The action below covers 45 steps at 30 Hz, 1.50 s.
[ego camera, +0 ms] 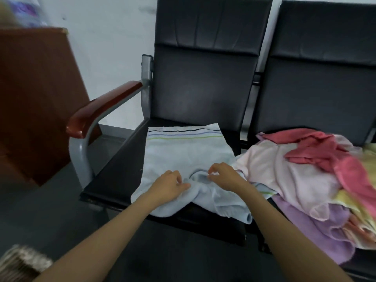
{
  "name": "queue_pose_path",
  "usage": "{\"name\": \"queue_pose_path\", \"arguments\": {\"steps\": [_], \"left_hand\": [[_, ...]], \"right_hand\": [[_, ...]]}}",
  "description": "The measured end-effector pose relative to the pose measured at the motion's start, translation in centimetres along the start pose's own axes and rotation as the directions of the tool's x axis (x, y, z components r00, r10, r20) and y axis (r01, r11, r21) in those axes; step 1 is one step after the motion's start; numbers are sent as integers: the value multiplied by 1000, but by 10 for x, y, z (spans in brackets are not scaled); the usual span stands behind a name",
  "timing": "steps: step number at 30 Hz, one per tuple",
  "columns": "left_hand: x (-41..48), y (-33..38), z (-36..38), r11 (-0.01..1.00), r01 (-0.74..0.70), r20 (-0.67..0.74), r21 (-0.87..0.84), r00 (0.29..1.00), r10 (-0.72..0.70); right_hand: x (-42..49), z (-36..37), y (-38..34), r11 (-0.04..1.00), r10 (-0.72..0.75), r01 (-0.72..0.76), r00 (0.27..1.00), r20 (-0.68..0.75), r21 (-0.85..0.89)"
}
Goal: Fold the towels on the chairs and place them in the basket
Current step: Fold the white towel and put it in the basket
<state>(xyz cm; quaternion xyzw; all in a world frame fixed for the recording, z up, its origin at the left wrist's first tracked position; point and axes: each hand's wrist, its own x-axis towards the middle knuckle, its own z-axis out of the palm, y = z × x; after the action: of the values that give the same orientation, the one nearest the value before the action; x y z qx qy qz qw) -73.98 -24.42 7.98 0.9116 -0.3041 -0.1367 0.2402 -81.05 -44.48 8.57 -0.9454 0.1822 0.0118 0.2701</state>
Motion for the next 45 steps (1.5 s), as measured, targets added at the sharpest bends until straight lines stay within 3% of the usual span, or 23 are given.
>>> {"name": "queue_pose_path", "arguments": {"steps": [5,7,9,11,14,17,20,22,24,26,29,33,35,37,39,40,42,44,45], "left_hand": [[-18,-3,7,1000,18,-69,21,997,-17],[-22,-8,8,996,-1,-127,-84,992,-10],[-27,-11,5,960,-3,-206,-278,977,-57],[-29,-12,-3,904,-5,-265,-428,957,-121],[-28,-9,-15,808,-25,-325,-589,923,-208],[-28,2,-21,689,-71,-317,-722,918,-237],[-29,13,-29,675,-139,-322,-724,935,-152],[-28,16,-36,682,-184,-359,-708,925,-124],[-24,12,-41,685,-204,-434,-700,883,-181],[-21,-1,-46,648,-193,-499,-737,802,-329],[-16,-29,-54,554,-131,-468,-822,708,-528],[-14,-57,-51,618,39,-407,-785,719,-563],[-14,-62,-46,733,121,-369,-670,802,-470],[-15,-65,-40,879,198,-256,-434,908,-331],[-20,-65,-36,969,232,-184,-88,952,-245],[-23,-63,-36,971,238,-203,1,951,-233],[-33,-52,-41,968,242,-249,-62,936,-249],[-38,-37,-53,917,168,-258,-361,927,-271],[-42,-26,-63,822,118,-244,-557,923,-298]], "right_hand": [[-36,-1,-9,999,-1,5,992,126,-39],[-47,8,-7,1000,10,-7,987,159,-23],[-52,20,-3,1000,6,-7,997,74,12],[-52,24,-2,999,21,-16,994,-107,44],[-50,18,-5,988,30,24,941,-338,156],[-54,15,-11,931,-49,135,967,-251,338],[-55,26,-15,959,-199,212,976,-83,190],[-49,31,-18,963,-260,267,958,-123,45],[-42,25,-20,973,-219,229,957,-188,31],[-37,12,-18,987,-153,162,953,-261,12],[-37,-8,-1,996,-80,88,928,-365,6],[-43,-9,26,987,21,-63,962,-272,-146],[-47,-7,32,995,79,-93,950,-302,-30],[-50,-9,30,962,190,-114,932,-309,248],[-52,-14,25,874,271,-125,927,-257,470],[-54,-17,21,815,293,-129,933,-210,565],[-58,-25,10,637,304,-135,949,-87,759],[-61,-39,-3,505,268,-104,963,-41,857],[-62,-49,-11,493,246,-65,967,-67,867]]}}
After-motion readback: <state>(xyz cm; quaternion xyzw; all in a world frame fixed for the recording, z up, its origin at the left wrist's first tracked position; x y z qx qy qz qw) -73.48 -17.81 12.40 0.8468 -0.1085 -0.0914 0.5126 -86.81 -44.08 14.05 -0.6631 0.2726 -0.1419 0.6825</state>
